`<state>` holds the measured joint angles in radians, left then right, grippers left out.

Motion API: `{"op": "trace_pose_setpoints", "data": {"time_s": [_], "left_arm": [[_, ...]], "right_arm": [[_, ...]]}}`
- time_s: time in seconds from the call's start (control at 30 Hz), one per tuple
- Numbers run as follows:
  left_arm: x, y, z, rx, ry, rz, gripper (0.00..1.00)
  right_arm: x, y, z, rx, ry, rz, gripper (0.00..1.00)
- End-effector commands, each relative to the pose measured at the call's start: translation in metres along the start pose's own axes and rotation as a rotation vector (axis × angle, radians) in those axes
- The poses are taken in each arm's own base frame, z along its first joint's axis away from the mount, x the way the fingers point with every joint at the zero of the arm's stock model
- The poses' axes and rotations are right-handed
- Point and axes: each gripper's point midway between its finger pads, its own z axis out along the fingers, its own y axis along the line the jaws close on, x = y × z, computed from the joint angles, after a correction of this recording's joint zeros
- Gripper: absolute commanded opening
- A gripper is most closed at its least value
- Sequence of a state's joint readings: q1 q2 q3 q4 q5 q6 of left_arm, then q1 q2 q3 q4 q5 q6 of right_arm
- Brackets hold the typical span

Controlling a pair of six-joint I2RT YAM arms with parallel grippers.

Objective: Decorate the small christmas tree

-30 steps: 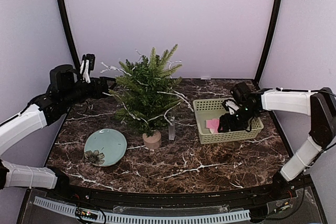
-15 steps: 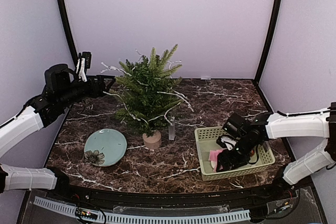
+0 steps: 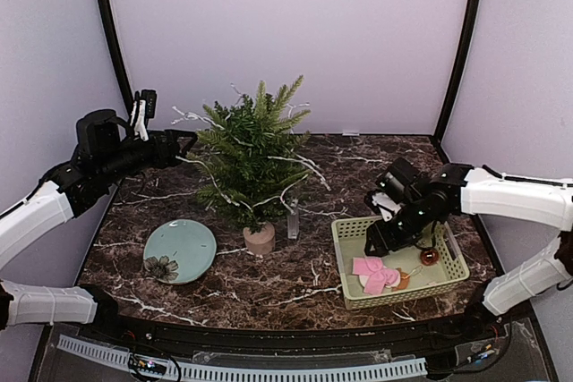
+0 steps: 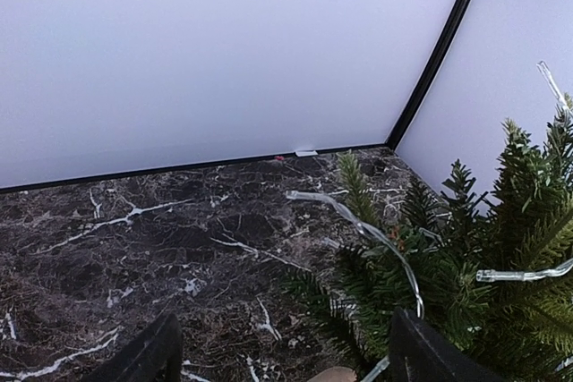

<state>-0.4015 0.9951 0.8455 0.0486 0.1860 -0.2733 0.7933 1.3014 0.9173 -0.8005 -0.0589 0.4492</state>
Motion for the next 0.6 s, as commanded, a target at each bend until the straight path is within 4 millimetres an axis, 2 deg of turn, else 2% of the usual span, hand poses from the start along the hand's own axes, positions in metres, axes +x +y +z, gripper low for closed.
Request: {"op": "trace_pose_setpoints", "data": {"time_s": [0.0, 0.27, 0.43, 0.5, 0.57], "left_arm": [[-0.013, -0.006, -0.009, 0.013, -0.021, 0.014, 0.81], [-0.007, -0.005, -0.009, 0.015, -0.003, 0.016, 0.81], [-0.008, -0.006, -0.010, 0.015, -0.005, 0.018, 0.81], [-0.009, -0.005, -0.010, 0.012, -0.008, 0.018, 0.81], [-0.006, -0.004, -0.009, 0.007, -0.003, 0.013, 0.81]], "right_arm": [[-0.002, -0.016, 0.013, 0.092, 0.016, -0.069, 0.57], [0.030, -0.018, 0.030, 0.050, 0.114, -0.069, 0.54], [0.035, -0.023, 0.041, 0.077, 0.168, -0.065, 0.52], [0.035, -0.023, 0.046, 0.076, 0.178, -0.068, 0.46], [0.029, -0.020, 0.046, 0.063, 0.158, -0.075, 0.34]]}}
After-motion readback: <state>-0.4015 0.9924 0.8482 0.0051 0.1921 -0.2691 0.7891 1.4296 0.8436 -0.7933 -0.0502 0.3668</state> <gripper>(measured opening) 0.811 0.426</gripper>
